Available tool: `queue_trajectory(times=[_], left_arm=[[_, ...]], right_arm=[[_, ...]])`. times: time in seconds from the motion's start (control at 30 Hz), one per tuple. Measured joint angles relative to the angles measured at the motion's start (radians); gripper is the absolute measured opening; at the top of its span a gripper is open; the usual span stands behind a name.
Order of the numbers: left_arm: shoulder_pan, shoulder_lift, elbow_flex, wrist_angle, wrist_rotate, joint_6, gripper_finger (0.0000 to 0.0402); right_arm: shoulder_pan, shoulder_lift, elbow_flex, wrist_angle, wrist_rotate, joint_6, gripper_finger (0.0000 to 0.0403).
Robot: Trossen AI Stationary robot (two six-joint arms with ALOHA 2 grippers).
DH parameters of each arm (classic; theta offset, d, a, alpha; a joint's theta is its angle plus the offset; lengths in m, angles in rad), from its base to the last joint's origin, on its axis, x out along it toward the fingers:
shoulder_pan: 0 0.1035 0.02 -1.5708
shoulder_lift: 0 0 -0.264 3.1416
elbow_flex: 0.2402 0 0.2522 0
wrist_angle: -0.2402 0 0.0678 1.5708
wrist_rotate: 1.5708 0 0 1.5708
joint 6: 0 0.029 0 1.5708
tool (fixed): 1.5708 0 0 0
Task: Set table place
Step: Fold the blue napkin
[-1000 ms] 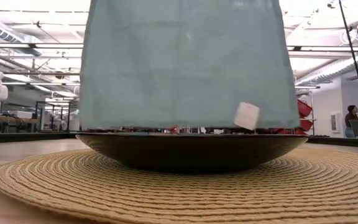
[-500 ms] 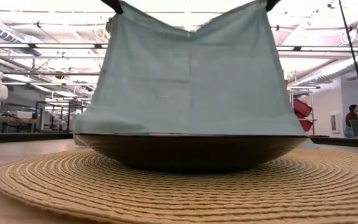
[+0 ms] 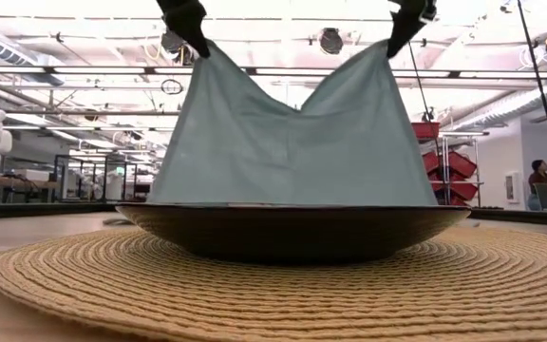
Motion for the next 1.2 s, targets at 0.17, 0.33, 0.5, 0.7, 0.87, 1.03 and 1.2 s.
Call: queue_trajectory(times=[0.17,0.33,0.5,0.7,0.87,1.03,1.2], left_arm=[[0.071,0.017,-0.035,0.053,0.078,0.001,0.0],[0.178,-0.022,-0.175,0.168,0.227,0.0,0.0],[0.236,-0.061,-0.325,0.29,0.345,0.001,0.0],[0.283,-0.068,-0.391,0.381,0.418,0.029,0.0],[0.32,-0.071,-0.414,0.437,0.479,0.036,0.0],[0.341,-0.071,-0.426,0.437,0.495,0.037,0.0],[0.34,-0.07,-0.426,0.438,0.497,0.037,0.0]], right_arm=[[-0.034,-0.004,-0.094,0.048,-0.029,-0.016,0.0],[-0.074,-0.036,-0.203,0.153,-0.077,-0.05,0.0],[-0.124,-0.07,-0.306,0.246,-0.133,-0.076,0.0],[-0.175,-0.085,-0.395,0.345,-0.192,-0.112,0.0],[-0.195,-0.085,-0.449,0.41,-0.22,-0.131,0.0],[-0.199,-0.085,-0.473,0.439,-0.222,-0.142,0.0],[-0.199,-0.085,-0.473,0.447,-0.223,-0.146,0.0]])
